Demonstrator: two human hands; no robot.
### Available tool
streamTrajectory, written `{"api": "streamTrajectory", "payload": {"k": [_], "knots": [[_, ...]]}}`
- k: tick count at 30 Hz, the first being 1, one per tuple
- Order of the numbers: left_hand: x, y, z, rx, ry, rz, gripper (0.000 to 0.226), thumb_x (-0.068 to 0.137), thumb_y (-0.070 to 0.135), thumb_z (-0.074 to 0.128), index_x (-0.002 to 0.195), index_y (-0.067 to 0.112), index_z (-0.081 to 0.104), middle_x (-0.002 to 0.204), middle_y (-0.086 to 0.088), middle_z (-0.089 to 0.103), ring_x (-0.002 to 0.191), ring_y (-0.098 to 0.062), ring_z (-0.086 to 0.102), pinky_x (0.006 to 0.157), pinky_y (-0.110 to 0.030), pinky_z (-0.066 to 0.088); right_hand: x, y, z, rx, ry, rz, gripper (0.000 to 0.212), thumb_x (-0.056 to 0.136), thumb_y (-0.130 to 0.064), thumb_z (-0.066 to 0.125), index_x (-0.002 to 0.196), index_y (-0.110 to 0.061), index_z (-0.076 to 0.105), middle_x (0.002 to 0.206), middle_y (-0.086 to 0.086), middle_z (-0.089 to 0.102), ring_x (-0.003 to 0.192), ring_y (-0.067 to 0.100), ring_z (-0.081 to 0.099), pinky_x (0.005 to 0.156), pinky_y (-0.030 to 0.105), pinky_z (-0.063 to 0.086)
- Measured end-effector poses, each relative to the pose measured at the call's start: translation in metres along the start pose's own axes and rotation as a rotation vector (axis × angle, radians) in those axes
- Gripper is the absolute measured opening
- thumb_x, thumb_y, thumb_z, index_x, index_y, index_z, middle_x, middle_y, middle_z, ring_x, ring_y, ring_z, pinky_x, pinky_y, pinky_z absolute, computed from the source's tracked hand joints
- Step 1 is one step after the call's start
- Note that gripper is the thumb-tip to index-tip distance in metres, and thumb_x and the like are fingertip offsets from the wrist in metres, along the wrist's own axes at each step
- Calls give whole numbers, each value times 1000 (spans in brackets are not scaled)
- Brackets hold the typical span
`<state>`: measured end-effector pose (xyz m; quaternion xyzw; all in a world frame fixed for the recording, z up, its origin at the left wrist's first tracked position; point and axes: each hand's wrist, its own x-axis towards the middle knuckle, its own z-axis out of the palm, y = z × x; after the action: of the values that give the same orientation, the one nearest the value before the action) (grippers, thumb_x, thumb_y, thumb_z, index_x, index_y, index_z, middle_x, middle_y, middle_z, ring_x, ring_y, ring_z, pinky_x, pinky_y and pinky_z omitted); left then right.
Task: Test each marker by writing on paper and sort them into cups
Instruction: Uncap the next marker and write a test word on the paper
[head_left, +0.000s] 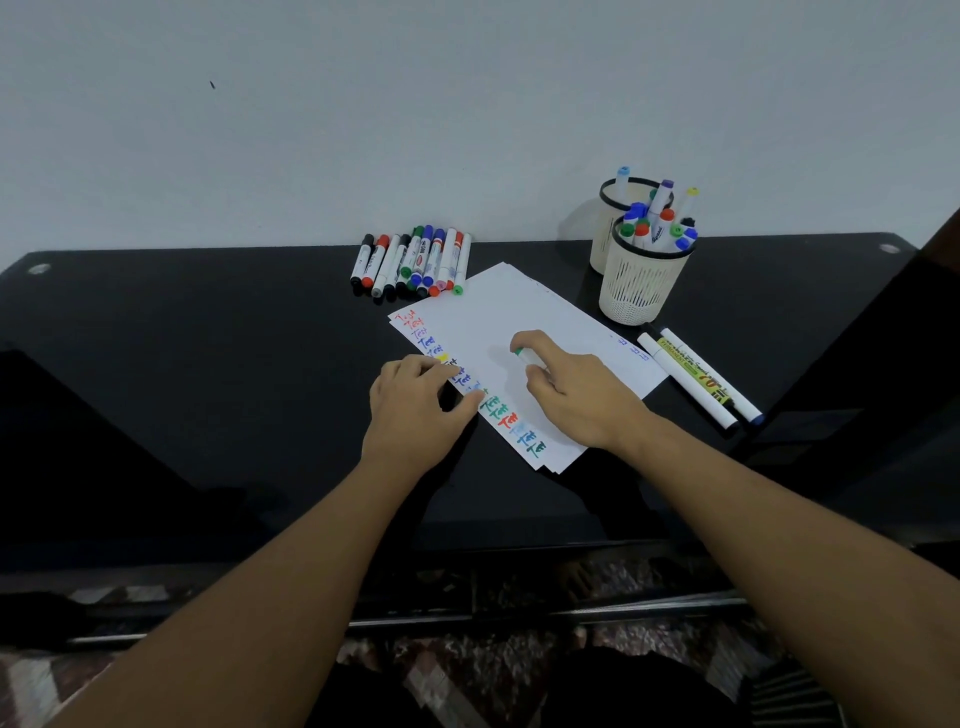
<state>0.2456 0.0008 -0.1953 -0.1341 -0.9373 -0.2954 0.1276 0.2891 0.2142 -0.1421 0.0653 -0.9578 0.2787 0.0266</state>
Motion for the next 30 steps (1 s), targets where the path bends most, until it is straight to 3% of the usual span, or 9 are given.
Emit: {"api": "streamTrajectory", "payload": {"k": [4, 9, 12, 16, 20, 23, 25, 27, 30], "knots": [[1, 2, -2, 16, -16, -3, 48, 89, 60, 65, 125, 28, 69, 119, 9, 56, 116, -15, 43, 111, -47, 36, 6, -3, -10, 148, -42, 46, 55, 107, -15, 34, 151, -46, 26, 83, 6, 60, 69, 18, 56, 69, 35, 44], [24, 5, -16, 131, -163, 18, 40, 88, 63, 61, 112, 31, 69, 106, 10, 54, 106, -12, 45, 99, -43, 43, 23, -9, -28, 318, -19, 133, 42, 102, -10, 35, 123, -32, 64, 107, 4, 66, 81, 20, 73, 81, 32, 59], [52, -1, -23, 85, -214, 39, 41, 89, 57, 63, 117, 29, 69, 97, 7, 58, 96, -14, 56, 84, -38, 53, 39, -9, -41, 432, 11, 224, 42, 100, -8, 42, 132, -28, 60, 113, 3, 70, 86, 18, 76, 90, 41, 61], [65, -10, -17, 84, -244, 18, 47, 94, 56, 57, 135, 32, 61, 97, 8, 50, 99, -16, 56, 96, -43, 48, 57, -8, -66, 240, 88, 196, 33, 96, -29, 72, 119, -24, 48, 93, -1, 73, 82, 14, 74, 69, 35, 59], [63, -16, -6, 90, -178, 15, 46, 96, 58, 52, 134, 34, 63, 96, 11, 49, 102, -14, 54, 100, -44, 38, 74, -16, -88, 201, 225, 225, 45, 106, -58, 41, 94, -16, 51, 79, 4, 65, 66, 15, 66, 66, 35, 49], [63, -19, -4, 69, -154, 16, 45, 95, 58, 55, 132, 33, 65, 91, 14, 49, 92, -10, 51, 100, -43, 39, 97, -8, -106, 47, 400, 233, 55, 107, -57, 37, 70, -17, 45, 67, -2, 49, 66, 15, 49, 62, 36, 34], [64, -19, -3, 51, -132, 19, 44, 94, 57, 57, 130, 32, 67, 85, 15, 47, 88, -9, 49, 97, -42, 40, 115, 6, -121, 18, 517, 228, 42, 106, -48, 43, 83, -14, 54, 73, -2, 56, 75, 21, 58, 67, 36, 39], [64, -19, -3, 46, -130, 18, 44, 94, 57, 58, 129, 32, 67, 82, 17, 46, 87, -9, 50, 96, -41, 40, 126, 17, -138, 67, 596, 224, 27, 101, -42, 48, 110, -17, 53, 86, 0, 66, 82, 25, 66, 73, 41, 53], [65, -18, -2, 59, -139, 14, 44, 94, 57, 57, 130, 33, 67, 83, 17, 47, 87, -9, 51, 95, -40, 40, 135, 30, -160, 43, 662, 233, 34, 99, -43, 53, 121, -18, 45, 95, 4, 70, 84, 26, 68, 79, 46, 57]]}}
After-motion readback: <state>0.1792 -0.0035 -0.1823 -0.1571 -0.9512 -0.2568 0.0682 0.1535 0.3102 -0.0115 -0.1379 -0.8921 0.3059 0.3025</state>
